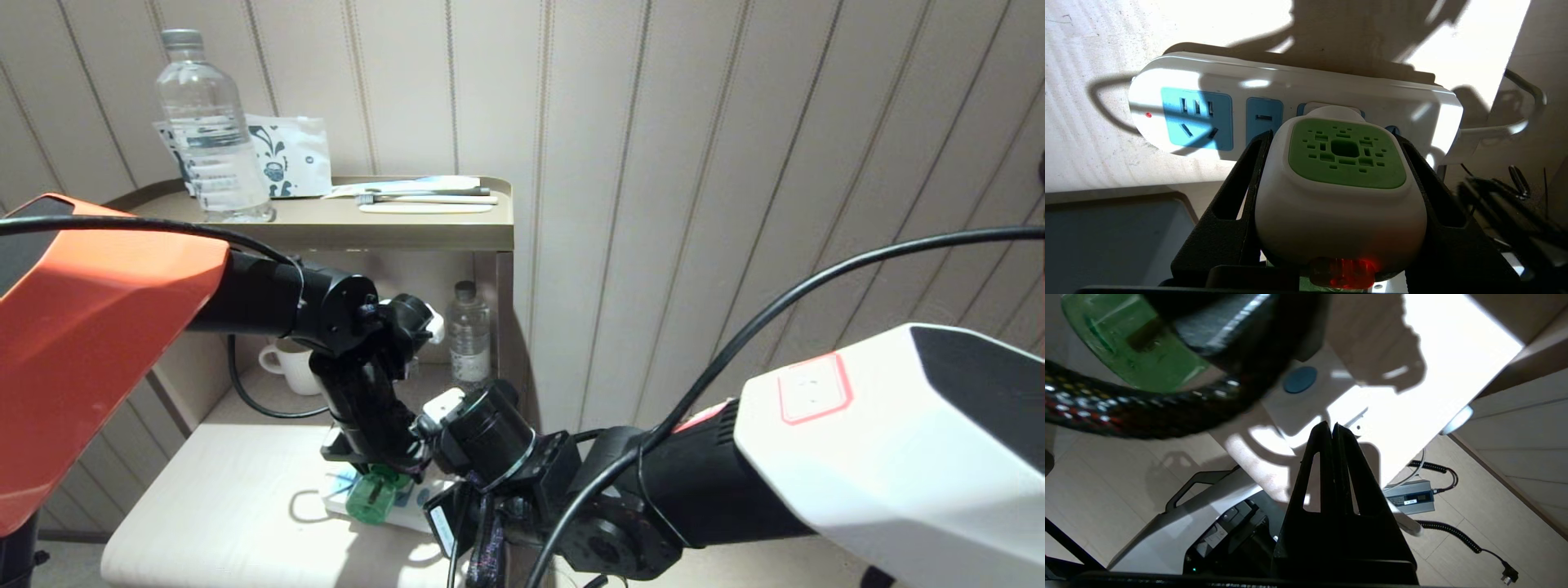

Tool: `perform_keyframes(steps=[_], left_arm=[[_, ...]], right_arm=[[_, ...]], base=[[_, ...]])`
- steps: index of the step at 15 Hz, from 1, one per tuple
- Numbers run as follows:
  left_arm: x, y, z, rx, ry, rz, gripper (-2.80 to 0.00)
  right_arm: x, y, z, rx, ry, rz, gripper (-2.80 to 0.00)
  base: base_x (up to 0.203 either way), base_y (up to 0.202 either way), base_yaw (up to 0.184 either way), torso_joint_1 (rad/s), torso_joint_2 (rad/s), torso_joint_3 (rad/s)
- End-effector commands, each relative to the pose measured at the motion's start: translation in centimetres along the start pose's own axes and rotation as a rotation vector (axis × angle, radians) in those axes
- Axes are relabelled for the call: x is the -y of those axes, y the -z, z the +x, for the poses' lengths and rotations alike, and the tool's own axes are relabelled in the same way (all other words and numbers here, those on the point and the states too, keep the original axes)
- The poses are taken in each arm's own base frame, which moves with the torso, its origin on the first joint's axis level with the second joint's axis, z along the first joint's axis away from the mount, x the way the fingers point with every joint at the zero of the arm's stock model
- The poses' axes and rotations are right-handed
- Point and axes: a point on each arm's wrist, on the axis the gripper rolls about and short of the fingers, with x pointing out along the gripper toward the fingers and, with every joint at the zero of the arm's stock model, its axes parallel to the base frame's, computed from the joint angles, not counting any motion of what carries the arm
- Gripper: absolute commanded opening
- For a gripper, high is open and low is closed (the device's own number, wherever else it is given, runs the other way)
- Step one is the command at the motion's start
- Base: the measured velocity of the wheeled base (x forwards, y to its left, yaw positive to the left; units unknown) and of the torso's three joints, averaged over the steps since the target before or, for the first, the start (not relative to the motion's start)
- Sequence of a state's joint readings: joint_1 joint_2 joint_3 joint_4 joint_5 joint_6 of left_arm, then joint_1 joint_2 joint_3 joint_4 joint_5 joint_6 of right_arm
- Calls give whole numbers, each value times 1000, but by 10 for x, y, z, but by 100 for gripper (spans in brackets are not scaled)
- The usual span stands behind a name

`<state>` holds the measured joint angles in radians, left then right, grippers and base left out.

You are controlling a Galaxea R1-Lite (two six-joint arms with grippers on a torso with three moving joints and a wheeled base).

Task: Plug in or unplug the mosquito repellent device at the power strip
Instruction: Hold the socket with your right hand and unplug it with your left hand

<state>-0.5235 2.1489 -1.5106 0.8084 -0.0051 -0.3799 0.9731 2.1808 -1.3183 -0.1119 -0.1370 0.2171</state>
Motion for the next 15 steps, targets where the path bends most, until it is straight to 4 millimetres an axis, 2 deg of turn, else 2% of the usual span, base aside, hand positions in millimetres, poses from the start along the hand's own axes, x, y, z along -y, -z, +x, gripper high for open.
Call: perform_keyframes(steps=[1, 11, 15], left_arm=[[0, 0, 3, -8, -3, -3, -280], [0, -2, 5, -6, -2, -16, -280], [1, -5, 10, 0, -1, -21, -280]], right_arm=[[-3, 3, 9, -12, -2, -4, -280], [-3, 11, 31, 61, -17, 50, -280], [1, 20, 29, 113, -27, 106, -280]], base=[[0, 0, 0, 0, 0, 0], [0, 0, 0, 0, 0, 0], [0, 0, 0, 0, 0, 0]])
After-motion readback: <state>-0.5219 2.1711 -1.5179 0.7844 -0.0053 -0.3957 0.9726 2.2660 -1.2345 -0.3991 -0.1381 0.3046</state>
